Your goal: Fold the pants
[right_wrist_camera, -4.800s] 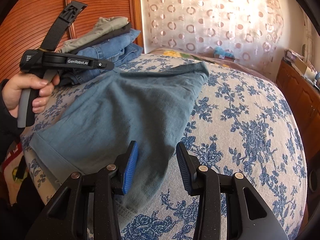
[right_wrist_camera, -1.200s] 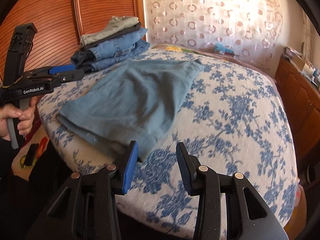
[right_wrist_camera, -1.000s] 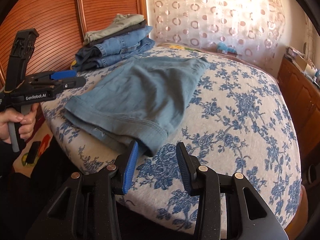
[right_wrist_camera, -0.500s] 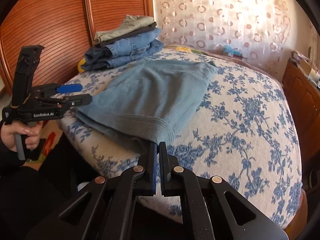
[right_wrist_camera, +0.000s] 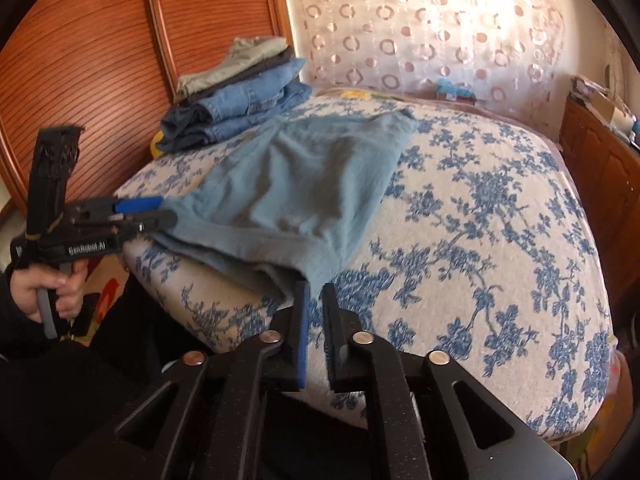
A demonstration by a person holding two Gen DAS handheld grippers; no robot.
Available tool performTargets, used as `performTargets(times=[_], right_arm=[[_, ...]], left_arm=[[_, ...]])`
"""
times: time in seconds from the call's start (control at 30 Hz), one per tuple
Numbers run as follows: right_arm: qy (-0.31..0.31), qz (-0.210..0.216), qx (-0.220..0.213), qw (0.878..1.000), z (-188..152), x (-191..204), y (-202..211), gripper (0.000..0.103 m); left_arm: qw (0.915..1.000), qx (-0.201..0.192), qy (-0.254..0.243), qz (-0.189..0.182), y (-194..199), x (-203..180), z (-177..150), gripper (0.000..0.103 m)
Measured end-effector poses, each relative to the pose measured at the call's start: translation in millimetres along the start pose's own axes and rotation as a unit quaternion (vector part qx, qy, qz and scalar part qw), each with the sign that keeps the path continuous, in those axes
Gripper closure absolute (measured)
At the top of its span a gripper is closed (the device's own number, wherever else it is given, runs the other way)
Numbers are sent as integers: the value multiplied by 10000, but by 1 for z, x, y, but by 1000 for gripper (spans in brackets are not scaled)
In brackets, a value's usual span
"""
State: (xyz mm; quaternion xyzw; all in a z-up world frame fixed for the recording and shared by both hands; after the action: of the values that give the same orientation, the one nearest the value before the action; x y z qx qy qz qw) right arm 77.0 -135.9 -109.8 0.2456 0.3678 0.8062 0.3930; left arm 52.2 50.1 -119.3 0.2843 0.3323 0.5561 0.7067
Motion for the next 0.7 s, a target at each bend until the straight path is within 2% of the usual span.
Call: performTargets(times=[0.07, 0.13, 0.17, 0.23, 0.4, 0.5, 0.57, 0.63, 0.7], right_arm=[[-92, -5, -88, 9999, 4, -2, 0, 80], [-163, -15, -113, 9998, 9, -3, -2, 75], [-183, -29, -127, 9997, 10, -3, -4, 74], [-197, -34, -169, 9997, 14, -1, -7, 74], [-177, -24, -175, 9997, 17, 3, -14, 73], [-197, -58, -176, 9996, 19, 3, -17, 68], [-219, -89, -184, 9996, 21, 2, -18, 67], [-238, -147, -179, 9994, 23, 1, -21, 67], [-230, -216, -158, 9994, 24, 1, -25, 67]], left_arm=[[10000, -28, 8, -65, 2, -1, -2, 73], [10000, -75, -19, -62, 5, -3, -2, 81], [9999, -111, -49, -85, 8, -5, -3, 87], [9998, -152, -74, -121, 12, -6, -4, 92], [10000, -28, -75, -33, 13, -4, -8, 93], [10000, 21, -21, 26, 11, -3, -9, 86], [10000, 63, 52, -30, 9, -1, -8, 71], [9999, 110, 59, -90, 6, -1, -8, 62], [9998, 178, 18, -37, 3, -2, -10, 61]])
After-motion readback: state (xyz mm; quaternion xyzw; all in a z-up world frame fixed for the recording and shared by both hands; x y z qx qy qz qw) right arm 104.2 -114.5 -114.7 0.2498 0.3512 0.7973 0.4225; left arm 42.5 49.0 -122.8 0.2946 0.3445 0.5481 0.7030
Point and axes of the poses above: each gripper's, at about its wrist camera, not at the fingertips, and y roughly against the way its jaws point, x to its left, z to its top, the point moved 2 cm from there along -y, roughly the way its jaws point, and after that the axes turned 8 degrees about x, right-handed, at the moved point
